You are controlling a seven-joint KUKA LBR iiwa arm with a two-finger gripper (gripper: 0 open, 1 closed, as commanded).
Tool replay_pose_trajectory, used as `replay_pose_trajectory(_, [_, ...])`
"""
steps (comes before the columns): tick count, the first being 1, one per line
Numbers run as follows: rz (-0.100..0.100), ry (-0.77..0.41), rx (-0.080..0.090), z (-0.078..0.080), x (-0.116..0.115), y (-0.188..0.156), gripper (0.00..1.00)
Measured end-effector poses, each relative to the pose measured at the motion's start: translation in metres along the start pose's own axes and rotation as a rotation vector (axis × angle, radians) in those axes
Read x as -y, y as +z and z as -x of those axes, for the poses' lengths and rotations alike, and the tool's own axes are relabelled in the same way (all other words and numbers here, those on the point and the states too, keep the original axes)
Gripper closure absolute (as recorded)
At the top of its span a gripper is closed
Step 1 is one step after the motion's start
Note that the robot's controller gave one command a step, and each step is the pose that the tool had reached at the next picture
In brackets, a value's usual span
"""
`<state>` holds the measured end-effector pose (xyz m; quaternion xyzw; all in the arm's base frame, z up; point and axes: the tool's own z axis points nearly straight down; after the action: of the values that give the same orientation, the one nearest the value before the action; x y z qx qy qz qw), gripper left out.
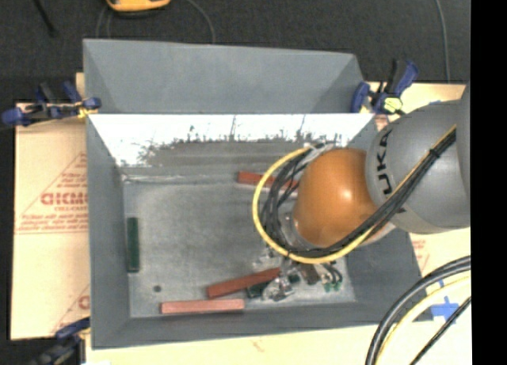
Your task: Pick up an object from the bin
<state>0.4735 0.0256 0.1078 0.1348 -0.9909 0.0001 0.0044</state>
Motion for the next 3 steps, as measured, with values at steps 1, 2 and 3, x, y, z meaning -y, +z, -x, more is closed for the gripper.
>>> replay_pose_trajectory(1, [-0.002,0.000,0.006,0.001,0.000,-0.022,1.00])
replay_pose_trajectory(2, [-0.003,0.001,0.012,0.003,0.001,-0.036,1.00])
replay_pose_trajectory(3, [-0.003,0.002,0.013,0.003,0.001,-0.044,1.00])
